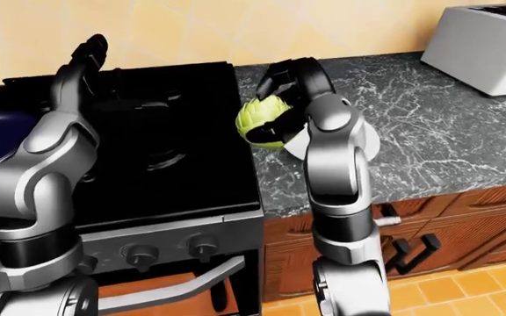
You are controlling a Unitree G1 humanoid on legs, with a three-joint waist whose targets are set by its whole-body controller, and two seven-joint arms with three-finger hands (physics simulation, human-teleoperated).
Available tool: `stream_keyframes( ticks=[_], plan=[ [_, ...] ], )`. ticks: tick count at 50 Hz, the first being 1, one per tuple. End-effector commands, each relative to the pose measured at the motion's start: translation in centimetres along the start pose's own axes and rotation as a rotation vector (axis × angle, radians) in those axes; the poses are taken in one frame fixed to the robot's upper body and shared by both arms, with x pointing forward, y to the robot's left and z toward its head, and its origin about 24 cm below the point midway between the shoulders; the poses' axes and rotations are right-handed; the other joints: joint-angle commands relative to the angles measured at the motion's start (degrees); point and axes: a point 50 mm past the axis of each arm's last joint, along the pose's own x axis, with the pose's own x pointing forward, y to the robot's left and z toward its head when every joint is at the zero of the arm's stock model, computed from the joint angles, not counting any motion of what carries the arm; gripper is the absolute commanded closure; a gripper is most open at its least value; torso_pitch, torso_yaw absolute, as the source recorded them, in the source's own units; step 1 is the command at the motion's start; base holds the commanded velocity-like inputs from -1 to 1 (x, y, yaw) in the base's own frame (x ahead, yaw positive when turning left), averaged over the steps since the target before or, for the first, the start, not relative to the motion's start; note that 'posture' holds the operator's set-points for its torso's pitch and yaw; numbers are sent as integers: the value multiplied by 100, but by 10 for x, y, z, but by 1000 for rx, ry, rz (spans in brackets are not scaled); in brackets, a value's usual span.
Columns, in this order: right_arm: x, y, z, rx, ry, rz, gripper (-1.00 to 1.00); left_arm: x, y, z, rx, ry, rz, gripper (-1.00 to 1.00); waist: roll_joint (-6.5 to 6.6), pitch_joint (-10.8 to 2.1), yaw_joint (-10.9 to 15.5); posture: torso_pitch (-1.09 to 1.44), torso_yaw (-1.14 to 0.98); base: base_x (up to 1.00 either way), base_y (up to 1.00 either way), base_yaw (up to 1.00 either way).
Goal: Pick the artichoke from the plate and place it in the pan.
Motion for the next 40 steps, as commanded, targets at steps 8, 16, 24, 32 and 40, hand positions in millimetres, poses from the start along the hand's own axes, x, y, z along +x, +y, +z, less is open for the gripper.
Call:
stream_keyframes(
  ticks=[8,16,24,32,40],
  plan=[
    [-9,-15,25,-20,-117,-85,100,-4,-3,21,-6,-104,-21,-100,-118,-183,1,0,0,0,0,28],
    [-11,-17,27,-22,-118,-89,100,-4,-4,22,-6,-104,-22,-100,-568,-174,63,0,0,0,0,29],
    [-12,-18,28,-23,-118,-92,100,-4,-3,21,-5,-105,-23,-100,-371,-163,87,0,0,0,10,18],
    [-11,-18,27,-23,-120,-92,100,-5,-3,25,1,-113,-20,-100,249,-154,-10,0,0,0,0,27],
    [-12,-19,31,-24,-128,-96,100,-10,1,36,24,-140,1,-100,-195,-115,18,0,0,0,0,27]
  ],
)
